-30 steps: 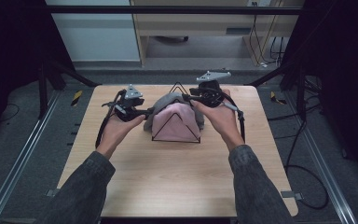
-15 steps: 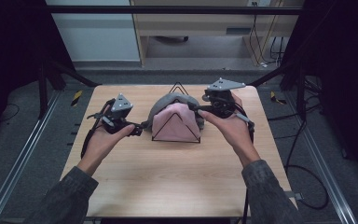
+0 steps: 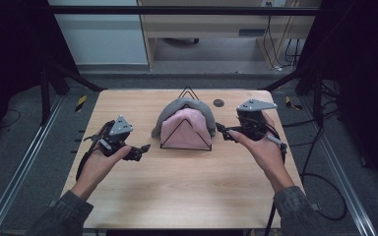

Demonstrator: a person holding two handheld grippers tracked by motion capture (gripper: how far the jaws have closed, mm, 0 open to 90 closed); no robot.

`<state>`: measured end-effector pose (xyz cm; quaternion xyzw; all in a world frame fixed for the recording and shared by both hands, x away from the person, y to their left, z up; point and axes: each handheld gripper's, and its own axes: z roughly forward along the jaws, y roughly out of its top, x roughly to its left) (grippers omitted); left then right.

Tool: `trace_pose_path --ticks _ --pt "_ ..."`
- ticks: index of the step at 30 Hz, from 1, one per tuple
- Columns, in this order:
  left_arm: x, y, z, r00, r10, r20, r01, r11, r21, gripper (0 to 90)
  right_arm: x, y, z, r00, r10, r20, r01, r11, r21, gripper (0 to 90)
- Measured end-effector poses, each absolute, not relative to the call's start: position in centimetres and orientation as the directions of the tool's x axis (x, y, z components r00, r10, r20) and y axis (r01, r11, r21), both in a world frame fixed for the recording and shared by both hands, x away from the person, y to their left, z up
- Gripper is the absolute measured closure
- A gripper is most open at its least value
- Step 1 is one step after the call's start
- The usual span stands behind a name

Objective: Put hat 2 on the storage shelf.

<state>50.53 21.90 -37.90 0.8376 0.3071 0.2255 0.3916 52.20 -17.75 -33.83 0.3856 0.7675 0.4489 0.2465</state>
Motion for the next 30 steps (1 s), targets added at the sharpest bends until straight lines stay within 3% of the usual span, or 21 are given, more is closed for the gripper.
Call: trace_pose_path --ticks 10,30 --pt "50.3 22.8 -40.4 0.71 0.694 0.12 0.384 -0.524 0.761 4.7 51.0 -20.3 -37.2 -0.55 0.835 0.0 0.437 0.288 0.852 9.8" --pt "49.9 25.4 -48.1 0.709 0.704 0.042 0.561 -0.599 0.572 4.7 50.0 -21.4 -46.3 -0.495 0.866 0.068 0.61 0.291 0.737 9.0"
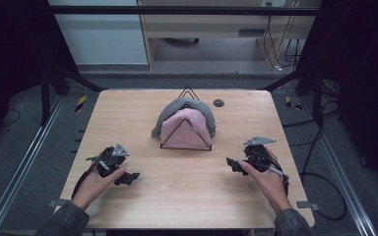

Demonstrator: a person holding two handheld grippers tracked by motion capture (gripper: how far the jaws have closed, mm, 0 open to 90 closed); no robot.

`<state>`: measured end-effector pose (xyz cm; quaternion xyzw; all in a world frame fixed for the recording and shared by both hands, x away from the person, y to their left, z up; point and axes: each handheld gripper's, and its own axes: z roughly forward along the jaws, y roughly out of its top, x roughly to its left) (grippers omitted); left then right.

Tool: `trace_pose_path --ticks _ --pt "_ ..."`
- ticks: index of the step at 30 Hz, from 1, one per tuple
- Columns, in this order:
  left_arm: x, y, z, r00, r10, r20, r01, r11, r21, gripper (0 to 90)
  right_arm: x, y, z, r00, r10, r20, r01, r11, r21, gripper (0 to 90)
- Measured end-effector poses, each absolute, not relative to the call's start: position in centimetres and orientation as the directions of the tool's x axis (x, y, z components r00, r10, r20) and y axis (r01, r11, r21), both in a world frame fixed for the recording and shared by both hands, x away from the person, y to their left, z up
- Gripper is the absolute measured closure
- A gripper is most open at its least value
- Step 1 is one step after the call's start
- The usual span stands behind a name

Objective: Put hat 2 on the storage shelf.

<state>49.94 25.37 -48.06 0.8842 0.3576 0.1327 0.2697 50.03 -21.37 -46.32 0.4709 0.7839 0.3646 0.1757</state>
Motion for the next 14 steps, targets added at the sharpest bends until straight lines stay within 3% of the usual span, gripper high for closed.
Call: trace_pose_path --ticks 12,14 --pt "49.8 25.3 -49.5 0.71 0.704 0.021 0.572 -0.594 0.567 1.2 50.0 -21.5 -49.9 -0.452 0.89 0.057 0.694 0.31 0.65 8.4" --pt "49.8 25.4 -49.6 0.705 0.709 0.019 0.571 -0.584 0.577 0.0 49.7 -21.2 -50.2 -0.454 0.891 0.007 0.677 0.339 0.653 7.4"
